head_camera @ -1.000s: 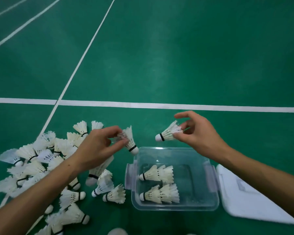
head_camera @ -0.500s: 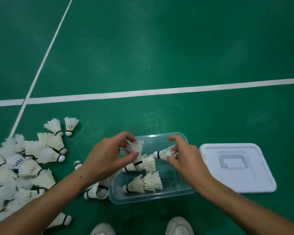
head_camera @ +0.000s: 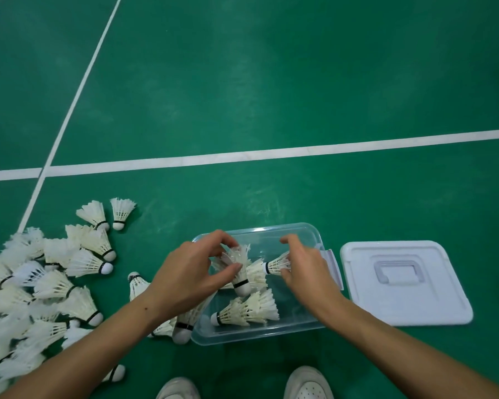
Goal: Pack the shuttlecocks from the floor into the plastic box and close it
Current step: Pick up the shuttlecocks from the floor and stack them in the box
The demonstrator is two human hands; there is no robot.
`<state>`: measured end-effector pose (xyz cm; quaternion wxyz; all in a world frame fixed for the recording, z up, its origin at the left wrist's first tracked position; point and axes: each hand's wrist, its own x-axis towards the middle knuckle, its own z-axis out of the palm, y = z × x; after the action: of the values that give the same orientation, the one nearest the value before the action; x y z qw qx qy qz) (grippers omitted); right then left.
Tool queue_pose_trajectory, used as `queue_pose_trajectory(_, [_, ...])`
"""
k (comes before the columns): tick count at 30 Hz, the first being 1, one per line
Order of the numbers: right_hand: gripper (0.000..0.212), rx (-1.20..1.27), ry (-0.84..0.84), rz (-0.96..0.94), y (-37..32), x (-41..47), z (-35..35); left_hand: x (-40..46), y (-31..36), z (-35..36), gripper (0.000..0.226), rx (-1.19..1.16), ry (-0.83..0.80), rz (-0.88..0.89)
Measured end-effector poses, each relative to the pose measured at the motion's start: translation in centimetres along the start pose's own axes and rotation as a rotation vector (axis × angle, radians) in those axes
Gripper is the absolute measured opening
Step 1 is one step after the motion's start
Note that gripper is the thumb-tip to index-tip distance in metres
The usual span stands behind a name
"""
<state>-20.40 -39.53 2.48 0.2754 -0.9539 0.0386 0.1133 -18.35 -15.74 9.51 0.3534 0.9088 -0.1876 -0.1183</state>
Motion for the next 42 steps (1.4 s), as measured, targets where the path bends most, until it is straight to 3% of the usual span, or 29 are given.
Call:
queue_pose_trajectory(5, [0.065, 0.132, -0.125, 0.070, 0.2, 0.7, 0.9, -0.1, -0.4, 0.3, 0.023, 0.020, -0.006, 0.004])
queue_pose_trajectory(10, [0.064, 0.205, -0.218, 0.098, 0.2, 1.3, 2.3, 0.4, -1.1, 0.8, 0.007, 0.060, -0.033, 0.013])
queue_pose_trajectory(17, [0.074, 0.147, -0.269, 0.085, -0.2, 1.2, 0.9, 2.3, -1.5, 2.1, 0.021, 0.205, -0.136, 0.046])
queue_pose_trajectory(23, [0.070, 0.342, -0.110, -0.081, 0.0, -0.9, -3.1, 4.7, -1.4, 2.8, 0.023, 0.309, -0.231, 0.118])
queue_pose_trajectory(29, [0.049, 0.333, -0.065, -0.092, 0.4, -1.1, -3.2, 6.3, -0.7, 4.1, 0.021, 0.127, -0.240, 0.169])
queue_pose_trajectory(34, [0.046, 0.170, 0.053, -0.122, 1.1, -1.9, -3.9, 5.2, -2.0, 5.7, 0.050, -0.011, -0.062, 0.089])
queue_pose_trajectory(38, [0.050, 0.080, 0.173, -0.067, 1.7, -2.7, -4.7, 4.7, -2.6, 7.2, 0.058, 0.069, -0.165, -0.008])
queue_pose_trajectory(42, [0.061, 0.079, 0.167, -0.030, 1.8, -3.4, -4.2, 5.8, -2.7, 9.1, 0.071, 0.188, -0.260, -0.066])
